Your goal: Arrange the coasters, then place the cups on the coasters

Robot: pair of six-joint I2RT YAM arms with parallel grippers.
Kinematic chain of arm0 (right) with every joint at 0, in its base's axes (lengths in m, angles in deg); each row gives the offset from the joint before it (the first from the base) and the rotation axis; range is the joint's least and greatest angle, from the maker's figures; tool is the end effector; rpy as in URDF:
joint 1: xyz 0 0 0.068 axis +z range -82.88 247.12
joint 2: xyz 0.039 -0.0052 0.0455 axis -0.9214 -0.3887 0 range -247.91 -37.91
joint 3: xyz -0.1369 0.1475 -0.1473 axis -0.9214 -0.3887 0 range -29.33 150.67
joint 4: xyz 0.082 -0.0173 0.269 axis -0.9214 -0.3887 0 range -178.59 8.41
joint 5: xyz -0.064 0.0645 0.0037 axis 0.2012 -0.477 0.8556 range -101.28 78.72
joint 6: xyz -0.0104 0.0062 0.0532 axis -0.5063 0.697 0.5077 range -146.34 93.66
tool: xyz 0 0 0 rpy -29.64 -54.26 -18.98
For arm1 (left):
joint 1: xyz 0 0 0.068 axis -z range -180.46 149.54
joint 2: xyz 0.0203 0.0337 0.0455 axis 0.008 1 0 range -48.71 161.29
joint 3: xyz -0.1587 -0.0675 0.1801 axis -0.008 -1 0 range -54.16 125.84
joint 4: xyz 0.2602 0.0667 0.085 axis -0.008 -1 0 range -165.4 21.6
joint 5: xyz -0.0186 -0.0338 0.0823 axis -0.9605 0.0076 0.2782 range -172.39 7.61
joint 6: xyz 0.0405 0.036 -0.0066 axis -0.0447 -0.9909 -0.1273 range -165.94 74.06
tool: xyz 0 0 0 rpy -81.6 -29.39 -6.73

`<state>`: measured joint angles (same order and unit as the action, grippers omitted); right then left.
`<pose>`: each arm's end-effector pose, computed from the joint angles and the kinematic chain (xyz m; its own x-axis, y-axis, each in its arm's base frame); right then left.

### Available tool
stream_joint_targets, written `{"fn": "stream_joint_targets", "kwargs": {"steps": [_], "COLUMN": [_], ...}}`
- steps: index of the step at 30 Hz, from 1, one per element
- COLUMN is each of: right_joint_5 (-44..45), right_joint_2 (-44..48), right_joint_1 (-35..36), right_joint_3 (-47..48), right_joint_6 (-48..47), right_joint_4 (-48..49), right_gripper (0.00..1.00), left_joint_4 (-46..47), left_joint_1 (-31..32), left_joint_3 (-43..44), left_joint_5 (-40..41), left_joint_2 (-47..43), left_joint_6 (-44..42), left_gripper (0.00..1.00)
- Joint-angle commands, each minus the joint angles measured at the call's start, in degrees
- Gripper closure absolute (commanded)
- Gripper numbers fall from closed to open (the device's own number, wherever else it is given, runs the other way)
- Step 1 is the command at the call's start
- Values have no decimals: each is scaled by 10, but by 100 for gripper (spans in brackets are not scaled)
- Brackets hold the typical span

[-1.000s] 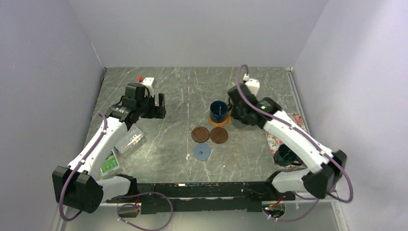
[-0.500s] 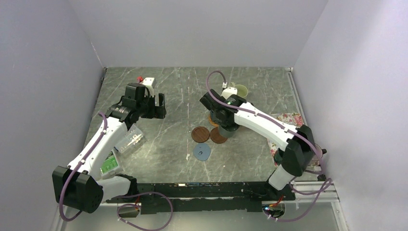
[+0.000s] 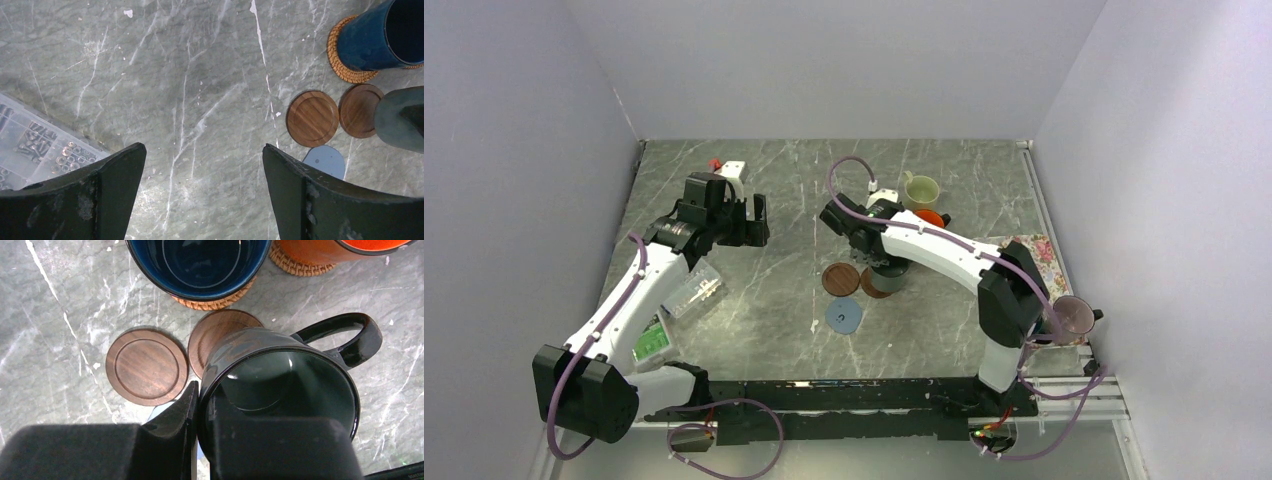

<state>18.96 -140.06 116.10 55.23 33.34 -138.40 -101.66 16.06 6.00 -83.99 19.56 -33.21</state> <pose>0.2574 0.2678 0.2227 -0.8051 0.2108 -0.5544 0.2615 0.9651 -0.0128 0.2745 -0.0825 0.2848 -0.6852 -0.0265 -0.7279 0.1572 0.9704 -0.1834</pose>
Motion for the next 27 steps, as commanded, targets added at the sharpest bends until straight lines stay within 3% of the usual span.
{"fn": "stream_joint_targets", "kwargs": {"steps": [1,27], "right_joint_5": [40,49], "right_joint_2": [-9,-55], "right_joint_1": [7,14], "right_joint_3": [25,4], "right_joint_6": [8,12], "right_joint_4": [22,48], "right_gripper": [100,100], "left_joint_4": [14,14], "left_joint_1": [-2,-2], "left_joint_3": [1,1], "left_joint_5": [3,0], "left_joint_2": [-13,-10], "left_joint_6": [-5,-5], "left_gripper": [7,7]}}
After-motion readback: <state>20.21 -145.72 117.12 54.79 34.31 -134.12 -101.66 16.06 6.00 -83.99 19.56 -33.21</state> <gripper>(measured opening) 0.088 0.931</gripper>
